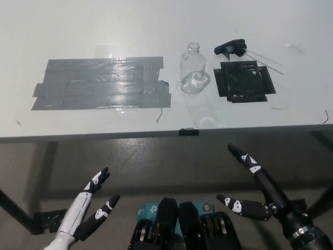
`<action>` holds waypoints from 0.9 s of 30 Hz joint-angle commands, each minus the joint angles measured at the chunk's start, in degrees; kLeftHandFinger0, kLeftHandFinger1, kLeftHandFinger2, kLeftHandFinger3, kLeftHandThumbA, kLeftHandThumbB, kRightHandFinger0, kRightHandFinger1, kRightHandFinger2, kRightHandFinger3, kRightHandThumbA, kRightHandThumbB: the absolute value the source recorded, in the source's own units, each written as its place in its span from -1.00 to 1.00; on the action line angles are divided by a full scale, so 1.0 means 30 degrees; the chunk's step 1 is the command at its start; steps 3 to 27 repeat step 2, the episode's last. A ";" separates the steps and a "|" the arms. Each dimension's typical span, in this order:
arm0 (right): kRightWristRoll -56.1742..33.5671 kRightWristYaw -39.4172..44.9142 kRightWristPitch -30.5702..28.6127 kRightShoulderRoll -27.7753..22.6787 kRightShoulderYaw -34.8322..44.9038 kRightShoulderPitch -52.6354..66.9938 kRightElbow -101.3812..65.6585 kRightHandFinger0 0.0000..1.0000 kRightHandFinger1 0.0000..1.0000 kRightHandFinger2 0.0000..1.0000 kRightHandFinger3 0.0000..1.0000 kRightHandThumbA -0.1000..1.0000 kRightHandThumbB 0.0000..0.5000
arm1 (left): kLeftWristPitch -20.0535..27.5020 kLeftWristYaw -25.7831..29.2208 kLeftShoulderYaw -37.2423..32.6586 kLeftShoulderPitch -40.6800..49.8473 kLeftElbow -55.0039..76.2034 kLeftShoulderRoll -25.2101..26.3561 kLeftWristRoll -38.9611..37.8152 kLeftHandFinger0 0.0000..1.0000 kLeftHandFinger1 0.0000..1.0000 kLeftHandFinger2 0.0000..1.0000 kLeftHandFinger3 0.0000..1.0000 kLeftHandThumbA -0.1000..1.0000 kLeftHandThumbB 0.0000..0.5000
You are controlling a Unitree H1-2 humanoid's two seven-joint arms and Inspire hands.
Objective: The robot grabs the black lid of the spray bottle on the desk and places it on the black area of the desk
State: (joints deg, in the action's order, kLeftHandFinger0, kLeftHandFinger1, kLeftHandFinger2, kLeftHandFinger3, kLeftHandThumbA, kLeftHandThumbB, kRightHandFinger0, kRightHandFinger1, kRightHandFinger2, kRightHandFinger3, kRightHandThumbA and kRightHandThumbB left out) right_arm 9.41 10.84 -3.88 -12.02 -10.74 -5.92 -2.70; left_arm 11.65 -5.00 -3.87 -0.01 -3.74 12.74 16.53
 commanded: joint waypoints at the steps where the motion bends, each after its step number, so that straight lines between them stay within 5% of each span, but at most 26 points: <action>1: -0.0280 0.0398 -0.0493 -0.0102 -0.0071 -0.0253 -0.0131 1.00 1.00 1.00 1.00 0.57 0.23 | 0.0755 0.0532 0.0134 0.0041 0.0306 0.0022 -0.0104 1.00 1.00 1.00 1.00 0.77 -0.31; 27: -0.0280 0.0398 -0.0493 -0.0102 -0.0071 -0.0253 -0.0131 1.00 1.00 1.00 1.00 0.57 0.23 | 0.0755 0.0532 0.0134 0.0041 0.0306 0.0022 -0.0104 1.00 1.00 1.00 1.00 0.77 -0.31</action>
